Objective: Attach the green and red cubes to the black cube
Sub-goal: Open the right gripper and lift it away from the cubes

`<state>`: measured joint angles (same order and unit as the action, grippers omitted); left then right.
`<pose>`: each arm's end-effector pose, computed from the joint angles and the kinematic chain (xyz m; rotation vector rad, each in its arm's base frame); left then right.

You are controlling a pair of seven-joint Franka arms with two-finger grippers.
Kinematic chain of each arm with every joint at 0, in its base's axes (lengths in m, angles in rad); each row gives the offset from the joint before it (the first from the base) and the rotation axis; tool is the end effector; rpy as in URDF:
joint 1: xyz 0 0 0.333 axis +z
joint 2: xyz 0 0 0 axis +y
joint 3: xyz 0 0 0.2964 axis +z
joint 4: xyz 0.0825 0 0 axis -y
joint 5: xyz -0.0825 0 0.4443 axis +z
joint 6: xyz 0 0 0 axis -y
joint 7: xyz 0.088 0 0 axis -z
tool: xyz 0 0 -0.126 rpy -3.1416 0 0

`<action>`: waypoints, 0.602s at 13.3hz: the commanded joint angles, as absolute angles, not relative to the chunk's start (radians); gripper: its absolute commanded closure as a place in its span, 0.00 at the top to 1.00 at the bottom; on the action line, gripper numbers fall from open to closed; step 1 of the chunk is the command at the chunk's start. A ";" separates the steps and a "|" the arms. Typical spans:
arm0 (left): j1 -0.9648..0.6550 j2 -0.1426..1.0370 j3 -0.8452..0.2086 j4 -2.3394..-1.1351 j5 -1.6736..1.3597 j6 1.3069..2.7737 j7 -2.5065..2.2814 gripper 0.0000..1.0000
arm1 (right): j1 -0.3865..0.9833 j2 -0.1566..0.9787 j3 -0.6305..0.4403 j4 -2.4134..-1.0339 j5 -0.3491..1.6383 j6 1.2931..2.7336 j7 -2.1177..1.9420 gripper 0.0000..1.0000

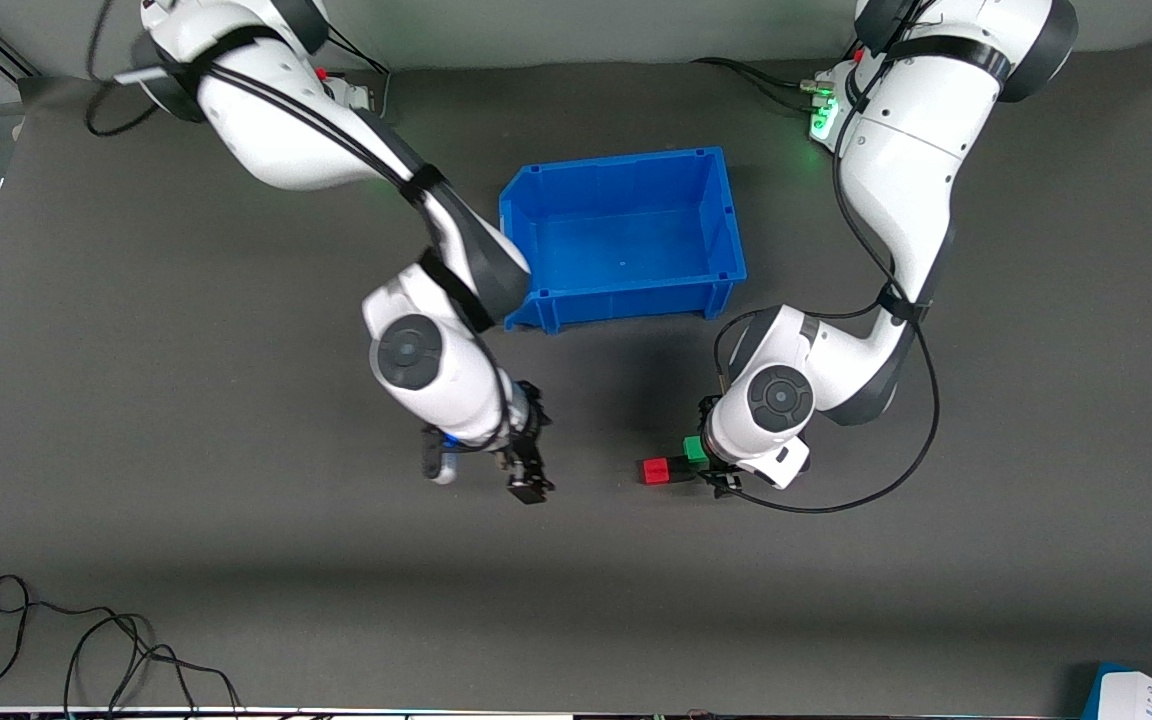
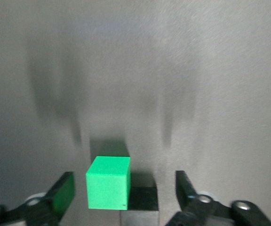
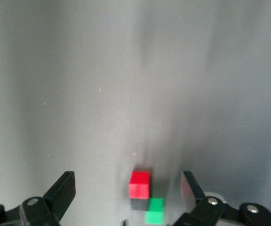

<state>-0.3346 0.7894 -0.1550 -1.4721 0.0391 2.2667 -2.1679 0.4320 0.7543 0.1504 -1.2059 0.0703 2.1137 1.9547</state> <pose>0.6720 -0.3412 0.1437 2.0509 2.3333 -0.1144 0.6913 0.4260 0.2945 -2.1949 1.9495 0.1579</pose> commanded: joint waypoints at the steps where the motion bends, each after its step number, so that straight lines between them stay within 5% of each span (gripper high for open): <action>1: -0.337 0.772 -0.111 -1.402 0.055 2.166 -2.169 1.00 | 0.384 0.589 0.152 -1.315 0.074 1.966 1.792 1.00; 8: -0.172 0.629 -0.069 -1.322 0.115 1.962 -1.702 1.00 | 0.221 0.249 0.143 -1.644 0.074 1.835 1.184 1.00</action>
<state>-0.2301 0.7119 -0.0633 -1.3052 0.1049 2.0286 -1.8565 0.2655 0.4065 0.1462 -1.4682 0.0702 1.8406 1.3803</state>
